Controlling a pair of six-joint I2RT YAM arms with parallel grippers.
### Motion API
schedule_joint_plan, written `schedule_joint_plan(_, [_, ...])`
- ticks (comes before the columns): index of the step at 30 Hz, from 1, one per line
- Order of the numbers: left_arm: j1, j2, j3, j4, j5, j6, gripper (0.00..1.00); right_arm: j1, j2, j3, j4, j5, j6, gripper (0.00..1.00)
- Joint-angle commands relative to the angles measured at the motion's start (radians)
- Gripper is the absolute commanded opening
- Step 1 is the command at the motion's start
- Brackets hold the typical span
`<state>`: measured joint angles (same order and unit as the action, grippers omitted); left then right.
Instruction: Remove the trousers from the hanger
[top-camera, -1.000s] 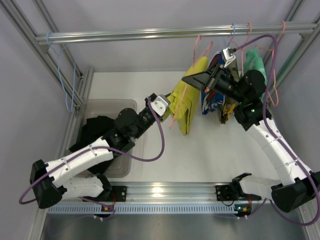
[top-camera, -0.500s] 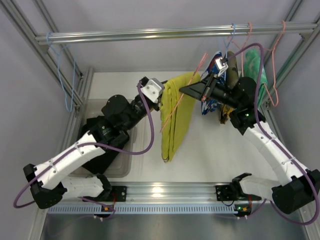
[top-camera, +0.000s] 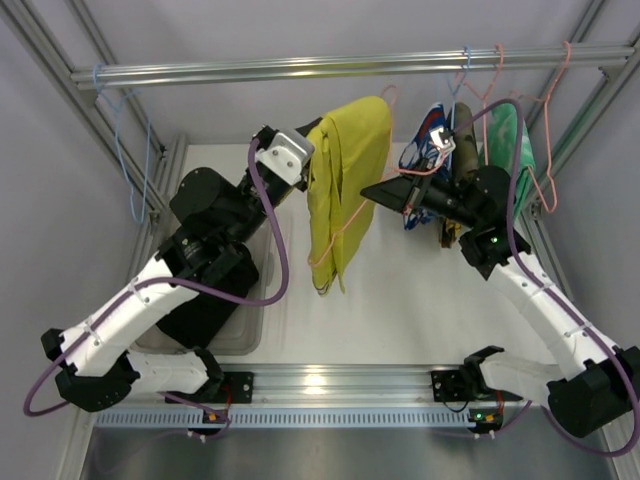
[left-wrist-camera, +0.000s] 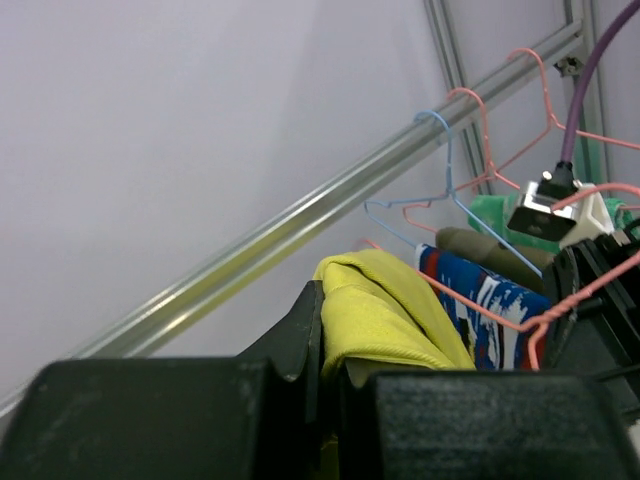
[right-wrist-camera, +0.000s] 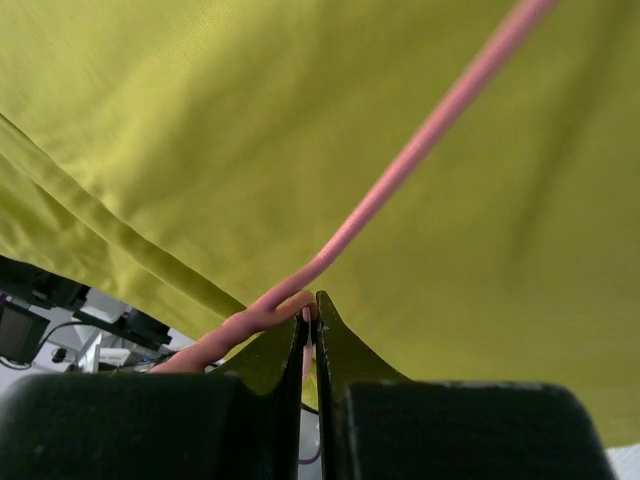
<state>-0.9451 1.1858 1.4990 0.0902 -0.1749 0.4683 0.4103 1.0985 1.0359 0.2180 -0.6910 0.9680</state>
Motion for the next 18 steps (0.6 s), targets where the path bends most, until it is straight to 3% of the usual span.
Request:
schedule_joint_plan(1, [0.002,-0.015,0.136,0.227,0.014,0.096,0.0,0.001,-0.026,-0.02,0.029,-0.012,-0.064,0.0])
schedule_joint_plan(18, [0.002,0.012,0.445,0.26,-0.025,0.443,0.0,0.004,-0.045,-0.04,-0.048,-0.002,-0.137,0.0])
